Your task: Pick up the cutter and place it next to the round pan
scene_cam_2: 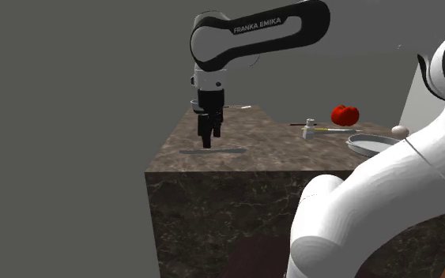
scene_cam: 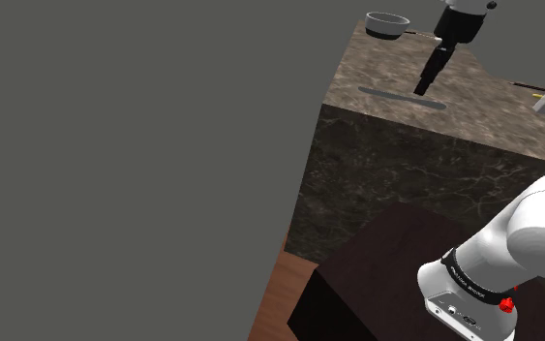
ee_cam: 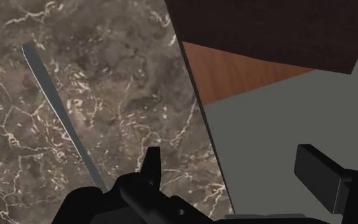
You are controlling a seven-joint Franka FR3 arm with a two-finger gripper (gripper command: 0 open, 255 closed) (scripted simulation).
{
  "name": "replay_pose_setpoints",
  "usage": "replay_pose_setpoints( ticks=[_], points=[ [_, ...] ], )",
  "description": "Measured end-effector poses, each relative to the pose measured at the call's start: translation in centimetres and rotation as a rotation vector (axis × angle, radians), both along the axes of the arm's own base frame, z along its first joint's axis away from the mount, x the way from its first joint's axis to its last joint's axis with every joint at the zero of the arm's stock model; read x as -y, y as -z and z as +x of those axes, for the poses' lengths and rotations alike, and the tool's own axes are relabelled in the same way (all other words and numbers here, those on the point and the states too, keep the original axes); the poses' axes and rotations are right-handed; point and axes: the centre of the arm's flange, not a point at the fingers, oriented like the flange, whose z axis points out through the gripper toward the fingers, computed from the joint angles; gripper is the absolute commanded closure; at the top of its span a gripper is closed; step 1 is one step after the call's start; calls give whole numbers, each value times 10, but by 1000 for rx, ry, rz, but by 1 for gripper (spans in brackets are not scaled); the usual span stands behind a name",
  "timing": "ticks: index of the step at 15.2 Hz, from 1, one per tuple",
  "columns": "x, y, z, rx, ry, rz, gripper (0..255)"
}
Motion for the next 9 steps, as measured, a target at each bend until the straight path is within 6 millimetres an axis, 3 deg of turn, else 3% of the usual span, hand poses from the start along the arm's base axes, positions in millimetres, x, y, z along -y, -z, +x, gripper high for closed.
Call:
replay_pose_setpoints(
  ticks=[9],
  points=[
    [106,32,50,-47,-225,6,0]
  ],
)
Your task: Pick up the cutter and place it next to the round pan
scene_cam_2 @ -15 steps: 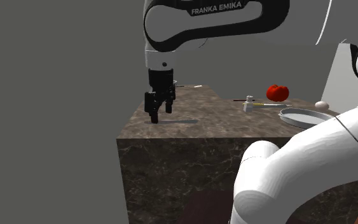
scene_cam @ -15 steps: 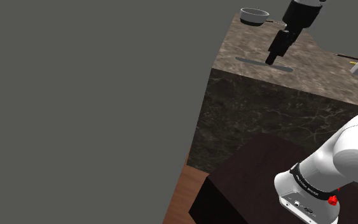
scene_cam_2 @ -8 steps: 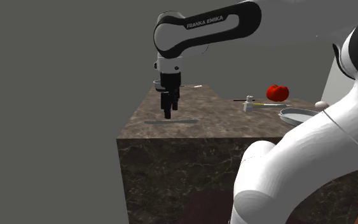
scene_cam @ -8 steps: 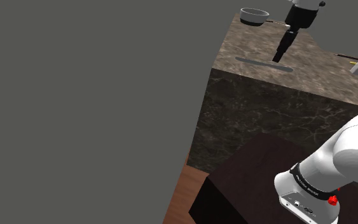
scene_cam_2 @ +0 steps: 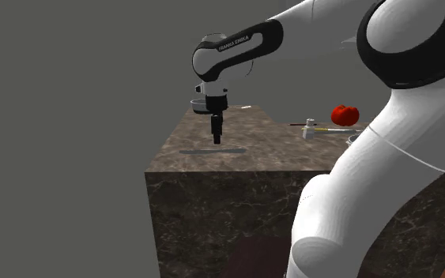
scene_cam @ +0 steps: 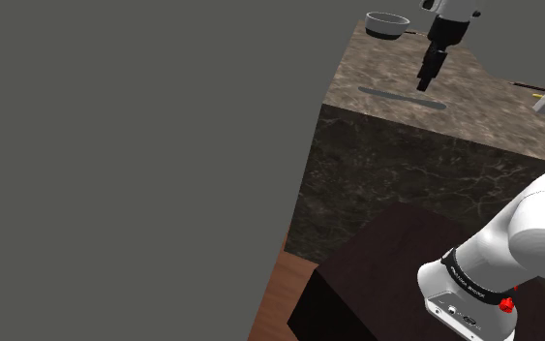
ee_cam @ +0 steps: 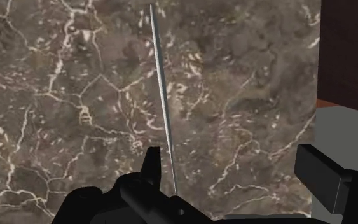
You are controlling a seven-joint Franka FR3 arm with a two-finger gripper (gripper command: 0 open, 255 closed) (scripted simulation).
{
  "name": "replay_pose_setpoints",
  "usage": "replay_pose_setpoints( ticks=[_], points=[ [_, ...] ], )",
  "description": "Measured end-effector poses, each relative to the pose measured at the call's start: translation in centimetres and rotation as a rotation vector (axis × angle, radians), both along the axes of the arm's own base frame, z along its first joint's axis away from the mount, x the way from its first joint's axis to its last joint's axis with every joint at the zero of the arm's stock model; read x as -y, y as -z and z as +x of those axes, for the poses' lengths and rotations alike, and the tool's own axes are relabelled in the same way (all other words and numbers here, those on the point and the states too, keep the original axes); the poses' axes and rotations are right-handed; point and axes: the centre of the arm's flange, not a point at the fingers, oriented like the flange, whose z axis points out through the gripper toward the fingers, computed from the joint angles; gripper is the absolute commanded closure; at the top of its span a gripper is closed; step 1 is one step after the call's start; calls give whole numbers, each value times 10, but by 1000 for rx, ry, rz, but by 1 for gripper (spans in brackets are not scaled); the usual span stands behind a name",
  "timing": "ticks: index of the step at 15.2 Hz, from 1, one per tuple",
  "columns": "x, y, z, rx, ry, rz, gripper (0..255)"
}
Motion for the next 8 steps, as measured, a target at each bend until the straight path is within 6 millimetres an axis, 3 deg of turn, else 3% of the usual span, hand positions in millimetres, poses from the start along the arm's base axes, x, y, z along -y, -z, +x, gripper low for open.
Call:
replay_pose_setpoints(
  ticks=[3,8],
  points=[
    [29,8,18,-14,-67,1,0],
    [35,32,21,-18,-87,1,0]
  ],
)
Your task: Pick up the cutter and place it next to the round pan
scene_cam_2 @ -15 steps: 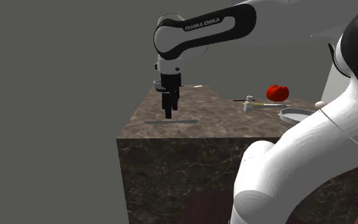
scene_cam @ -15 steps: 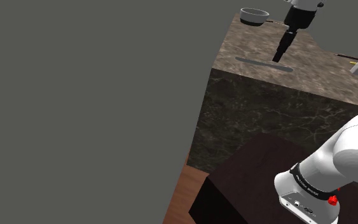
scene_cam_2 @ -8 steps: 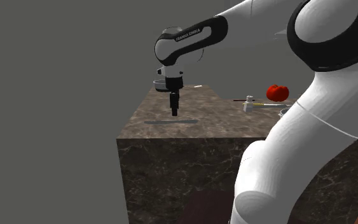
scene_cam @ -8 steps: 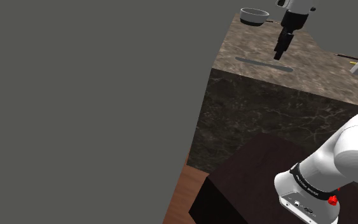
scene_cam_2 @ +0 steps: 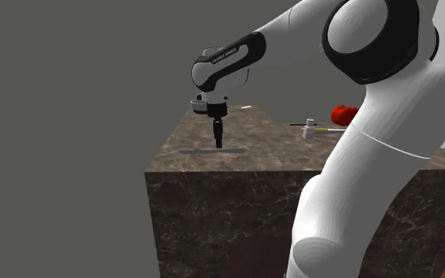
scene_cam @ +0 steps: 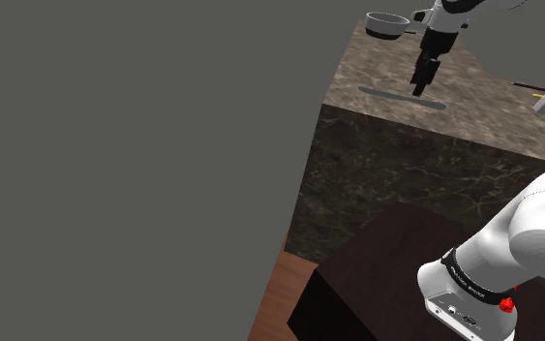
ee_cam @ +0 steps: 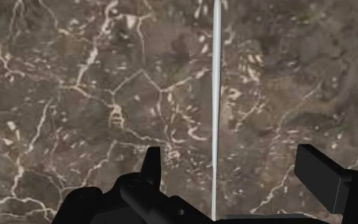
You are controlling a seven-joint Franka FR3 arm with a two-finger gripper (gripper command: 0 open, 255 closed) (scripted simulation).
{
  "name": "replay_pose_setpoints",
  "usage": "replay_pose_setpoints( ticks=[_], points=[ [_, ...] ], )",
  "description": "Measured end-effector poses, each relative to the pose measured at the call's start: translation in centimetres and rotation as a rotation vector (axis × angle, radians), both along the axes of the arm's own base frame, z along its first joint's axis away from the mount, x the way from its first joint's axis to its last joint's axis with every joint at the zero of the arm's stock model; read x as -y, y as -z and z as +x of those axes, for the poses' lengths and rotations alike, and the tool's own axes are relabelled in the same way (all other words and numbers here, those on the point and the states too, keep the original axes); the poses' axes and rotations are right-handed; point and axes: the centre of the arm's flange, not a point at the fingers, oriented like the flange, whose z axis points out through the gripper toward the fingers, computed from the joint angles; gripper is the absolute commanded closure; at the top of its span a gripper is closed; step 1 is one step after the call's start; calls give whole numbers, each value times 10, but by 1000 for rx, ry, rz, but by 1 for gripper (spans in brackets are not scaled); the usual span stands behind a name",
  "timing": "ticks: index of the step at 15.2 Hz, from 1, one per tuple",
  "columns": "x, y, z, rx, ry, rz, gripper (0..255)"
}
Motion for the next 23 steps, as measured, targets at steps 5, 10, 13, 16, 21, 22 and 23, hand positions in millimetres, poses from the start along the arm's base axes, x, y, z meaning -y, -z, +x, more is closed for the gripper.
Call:
replay_pose_setpoints(
  ticks=[5,10,13,16,21,22,23],
  points=[
    [2,18,1,0,-1,0,0],
    [2,19,1,0,-1,0,255],
    [2,19,1,0,-1,0,255],
    [2,19,1,0,-1,0,255],
    [2,16,1,0,-1,0,255],
    [2,12,0,0,-1,0,255],
    [1,8,0,1,-1,0,255]
  ],
)
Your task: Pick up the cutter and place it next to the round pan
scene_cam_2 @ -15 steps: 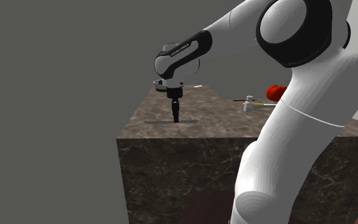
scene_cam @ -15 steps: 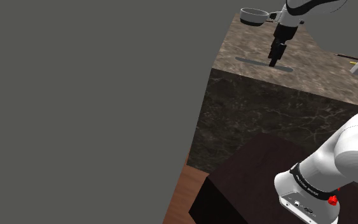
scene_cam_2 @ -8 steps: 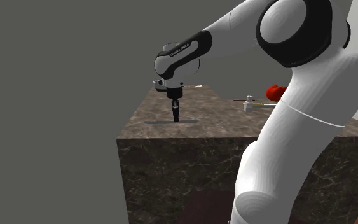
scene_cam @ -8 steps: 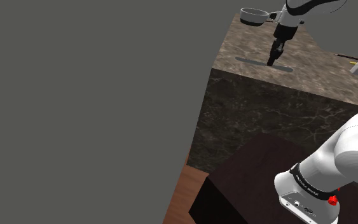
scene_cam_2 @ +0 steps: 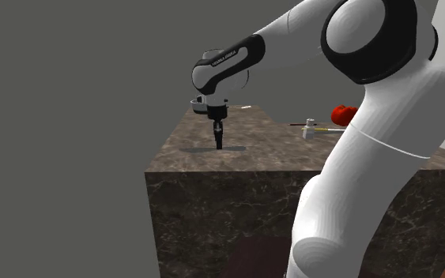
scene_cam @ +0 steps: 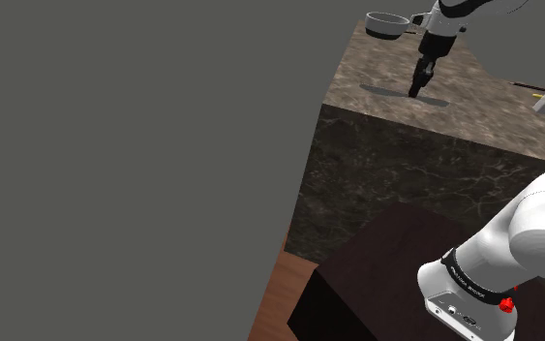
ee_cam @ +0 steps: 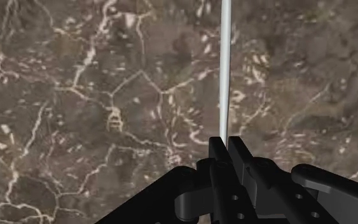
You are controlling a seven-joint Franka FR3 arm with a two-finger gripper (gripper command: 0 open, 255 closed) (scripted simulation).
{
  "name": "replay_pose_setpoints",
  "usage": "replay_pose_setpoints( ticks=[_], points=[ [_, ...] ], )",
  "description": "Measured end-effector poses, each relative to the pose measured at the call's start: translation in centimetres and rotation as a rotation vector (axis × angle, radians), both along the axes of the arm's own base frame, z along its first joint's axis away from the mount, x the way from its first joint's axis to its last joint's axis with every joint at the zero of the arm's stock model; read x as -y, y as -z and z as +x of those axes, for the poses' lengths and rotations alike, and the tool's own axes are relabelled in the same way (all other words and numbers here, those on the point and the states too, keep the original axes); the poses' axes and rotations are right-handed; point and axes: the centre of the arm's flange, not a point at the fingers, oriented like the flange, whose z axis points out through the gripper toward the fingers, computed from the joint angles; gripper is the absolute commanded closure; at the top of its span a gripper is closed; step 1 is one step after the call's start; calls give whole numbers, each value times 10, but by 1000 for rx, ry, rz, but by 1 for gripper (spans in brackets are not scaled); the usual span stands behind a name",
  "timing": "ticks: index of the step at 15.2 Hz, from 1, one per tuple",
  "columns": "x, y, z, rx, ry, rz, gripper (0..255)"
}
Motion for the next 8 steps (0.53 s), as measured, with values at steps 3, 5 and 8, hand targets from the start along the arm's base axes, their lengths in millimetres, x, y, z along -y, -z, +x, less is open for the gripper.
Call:
replay_pose_setpoints(
  ticks=[3,5,8],
  points=[
    [1,-14,1,0,0,0,255],
    [1,-25,1,0,0,0,255],
    [1,-42,1,0,0,0,255]
  ],
)
